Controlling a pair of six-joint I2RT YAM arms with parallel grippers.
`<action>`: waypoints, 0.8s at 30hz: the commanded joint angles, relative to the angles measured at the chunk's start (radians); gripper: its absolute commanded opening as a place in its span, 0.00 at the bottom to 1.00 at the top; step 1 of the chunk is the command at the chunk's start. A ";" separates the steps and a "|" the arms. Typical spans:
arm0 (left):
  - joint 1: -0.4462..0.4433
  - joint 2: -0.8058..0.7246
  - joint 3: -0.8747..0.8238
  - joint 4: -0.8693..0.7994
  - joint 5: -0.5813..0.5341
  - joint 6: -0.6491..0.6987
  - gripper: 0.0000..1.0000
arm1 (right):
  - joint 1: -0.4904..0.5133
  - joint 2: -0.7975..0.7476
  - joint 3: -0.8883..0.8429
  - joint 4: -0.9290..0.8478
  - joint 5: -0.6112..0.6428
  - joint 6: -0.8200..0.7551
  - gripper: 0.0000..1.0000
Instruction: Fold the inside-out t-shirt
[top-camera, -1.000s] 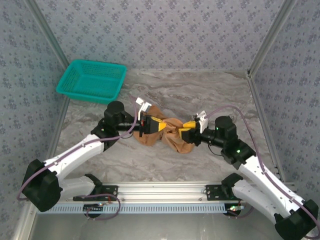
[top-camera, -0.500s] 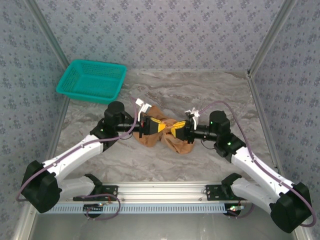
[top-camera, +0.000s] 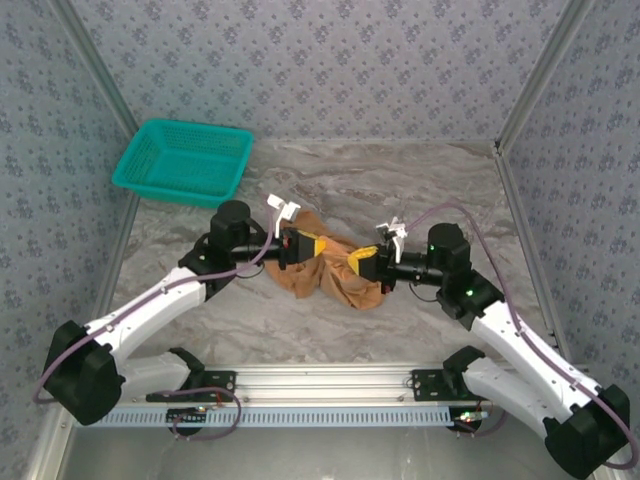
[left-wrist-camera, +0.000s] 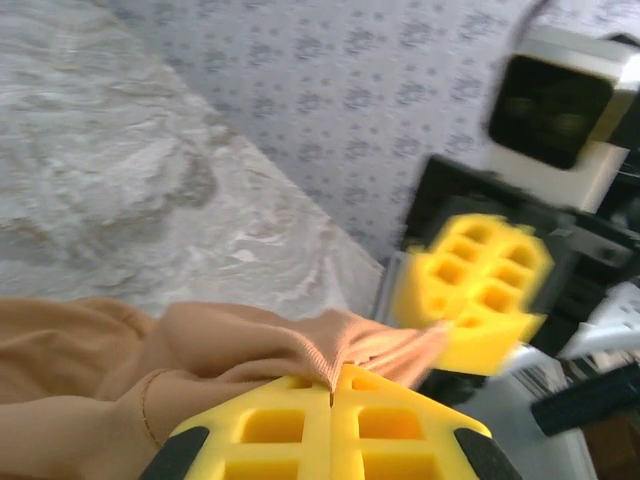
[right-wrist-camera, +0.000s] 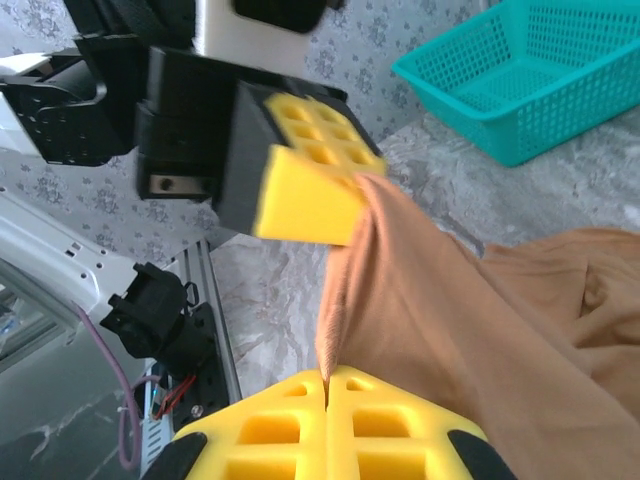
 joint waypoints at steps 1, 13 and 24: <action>0.012 0.029 0.083 -0.178 -0.223 0.053 0.01 | -0.001 -0.005 0.052 -0.044 0.008 -0.025 0.00; -0.150 -0.100 0.085 -0.260 -0.282 0.423 0.60 | 0.008 0.083 0.109 -0.062 0.041 0.034 0.00; -0.208 0.079 0.178 -0.262 -0.234 0.524 0.52 | -0.006 0.096 0.080 0.067 -0.015 0.208 0.00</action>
